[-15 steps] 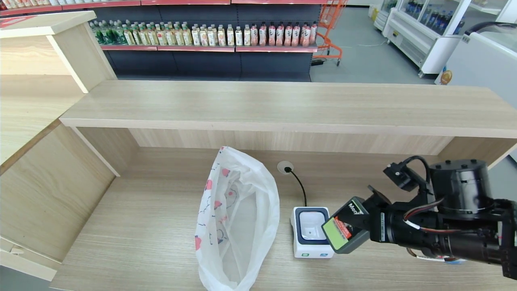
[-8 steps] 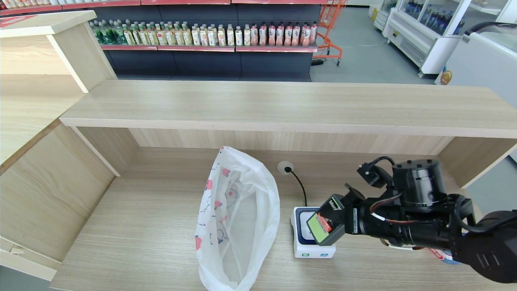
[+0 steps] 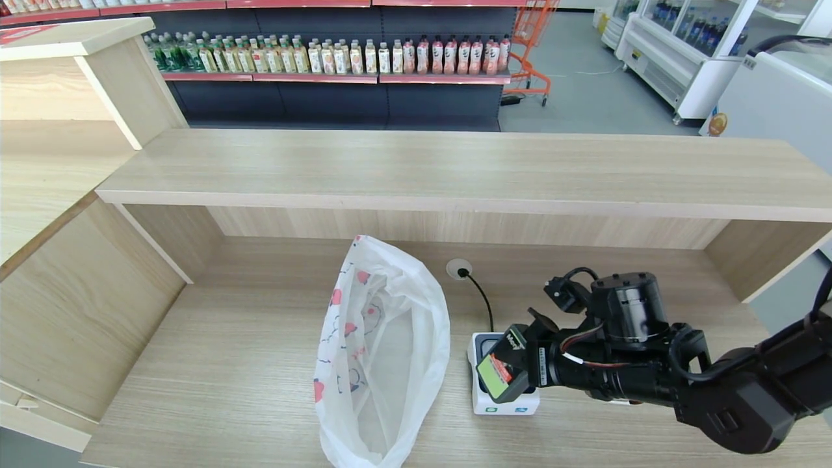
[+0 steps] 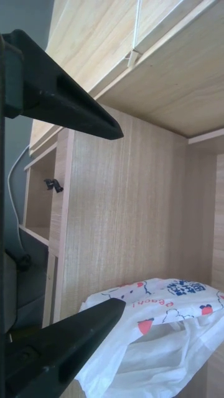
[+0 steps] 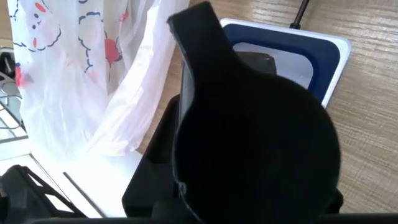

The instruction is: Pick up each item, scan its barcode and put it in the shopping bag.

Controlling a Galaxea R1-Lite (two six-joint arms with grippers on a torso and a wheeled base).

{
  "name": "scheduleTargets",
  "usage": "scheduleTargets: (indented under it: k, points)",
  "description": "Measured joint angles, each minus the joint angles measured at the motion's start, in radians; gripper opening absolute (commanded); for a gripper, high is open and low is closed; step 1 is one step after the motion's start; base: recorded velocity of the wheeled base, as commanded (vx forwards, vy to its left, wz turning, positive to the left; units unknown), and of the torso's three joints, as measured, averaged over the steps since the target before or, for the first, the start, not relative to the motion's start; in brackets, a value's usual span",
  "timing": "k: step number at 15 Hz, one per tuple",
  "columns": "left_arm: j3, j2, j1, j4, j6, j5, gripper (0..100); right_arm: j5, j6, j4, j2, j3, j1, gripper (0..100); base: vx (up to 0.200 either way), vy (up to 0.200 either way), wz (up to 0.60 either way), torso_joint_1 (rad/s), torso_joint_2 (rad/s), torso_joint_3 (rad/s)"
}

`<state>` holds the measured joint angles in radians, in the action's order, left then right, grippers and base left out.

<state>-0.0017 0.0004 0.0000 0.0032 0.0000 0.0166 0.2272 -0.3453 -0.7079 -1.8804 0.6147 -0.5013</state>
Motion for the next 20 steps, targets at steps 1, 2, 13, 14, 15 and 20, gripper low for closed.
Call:
scheduleTargets:
  k: [1,2,13,14,15,20]
  points:
    - [0.0,0.0,0.0,0.0,0.0,0.0,100,0.0,0.0,0.0,-0.006,0.006,0.0,0,0.0,0.0,0.0,0.0,0.0,0.0]
    - [0.0,0.0,0.0,0.0,0.0,0.0,100,0.0,-0.001,-0.001,-0.013,0.013,0.0,0,0.0,0.0,0.0,0.0,0.0,0.0]
    - [0.0,0.0,0.0,0.0,0.0,0.0,100,0.006,-0.019,0.12,0.155,0.03,0.018,0,0.0,0.0,0.0,0.0,0.0,0.0]
    - [0.0,0.0,0.0,0.0,0.0,0.0,100,0.005,0.023,0.189,0.237,0.032,0.023,0,0.0,0.0,0.0,0.0,0.0,0.0]
    - [0.0,0.0,0.0,0.0,0.0,0.0,100,0.001,0.1,0.269,0.326,0.032,0.033,0,0.0,0.0,0.0,0.0,0.0,0.0]
    - [0.0,0.0,0.0,0.0,0.0,0.0,100,-0.069,0.42,0.435,0.617,-0.075,0.124,0,0.0,0.0,0.0,0.0,0.0,0.0]
